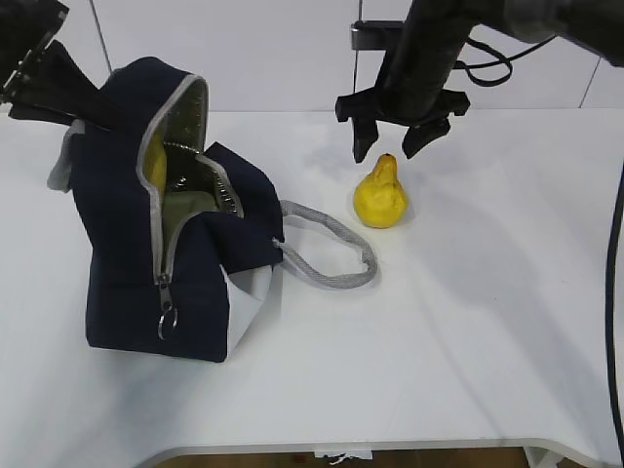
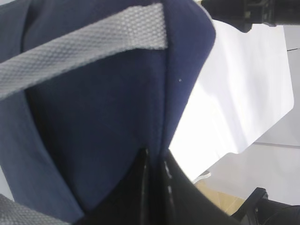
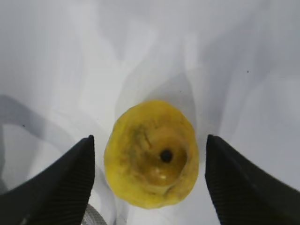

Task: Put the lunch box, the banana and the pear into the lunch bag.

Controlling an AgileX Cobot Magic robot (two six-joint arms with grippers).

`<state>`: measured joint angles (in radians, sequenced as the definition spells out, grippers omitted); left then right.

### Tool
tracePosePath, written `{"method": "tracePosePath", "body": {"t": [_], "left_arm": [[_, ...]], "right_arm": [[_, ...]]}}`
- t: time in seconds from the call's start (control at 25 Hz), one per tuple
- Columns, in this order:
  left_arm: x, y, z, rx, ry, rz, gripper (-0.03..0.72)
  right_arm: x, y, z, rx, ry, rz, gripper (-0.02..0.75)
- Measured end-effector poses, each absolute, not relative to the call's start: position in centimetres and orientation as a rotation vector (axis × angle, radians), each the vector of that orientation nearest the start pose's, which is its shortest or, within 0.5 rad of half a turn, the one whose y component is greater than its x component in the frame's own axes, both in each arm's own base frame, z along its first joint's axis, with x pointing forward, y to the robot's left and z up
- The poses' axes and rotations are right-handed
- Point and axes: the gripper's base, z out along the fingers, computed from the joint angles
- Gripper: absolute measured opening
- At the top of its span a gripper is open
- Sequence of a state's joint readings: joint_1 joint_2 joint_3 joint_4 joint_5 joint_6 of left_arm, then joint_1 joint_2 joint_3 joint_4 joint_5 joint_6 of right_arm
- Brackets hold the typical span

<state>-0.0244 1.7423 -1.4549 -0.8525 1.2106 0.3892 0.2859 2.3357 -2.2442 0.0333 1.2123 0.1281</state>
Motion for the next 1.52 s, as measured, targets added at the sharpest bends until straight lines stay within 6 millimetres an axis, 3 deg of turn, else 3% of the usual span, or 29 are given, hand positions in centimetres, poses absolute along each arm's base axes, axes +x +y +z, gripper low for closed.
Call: {"method": "tracePosePath", "body": {"t": [0.16,0.36,0.76,0.96,1.2,1.52], "left_arm": [[35.5,-7.2,30.4,0.22,2.635,-1.075,-0.005],[35.5,-7.2,30.4,0.221,2.637,-1.073,-0.005],[35.5,-7.2,30.4,0.223,2.639,-1.069,-0.005],[35.5,-7.2,30.4,0.223,2.639,-1.069,-0.005],[35.5,-7.2,30.4,0.224,2.64,-1.066,-0.005],[35.4,-6.8,30.1,0.256,2.676,-0.985,-0.005]], "right_arm": [[48.9,14.7,21.6,-0.21,2.823,0.14,0.562],[49.1,14.6,21.1,-0.2,2.821,0.142,0.549],[49.2,14.6,21.1,-0.192,2.811,0.146,0.293],[49.0,14.6,21.6,-0.195,2.835,0.14,0.234],[49.4,14.9,25.8,-0.193,2.708,0.213,0.231],[46.5,16.8,33.0,-0.305,2.559,0.631,0.228]]}}
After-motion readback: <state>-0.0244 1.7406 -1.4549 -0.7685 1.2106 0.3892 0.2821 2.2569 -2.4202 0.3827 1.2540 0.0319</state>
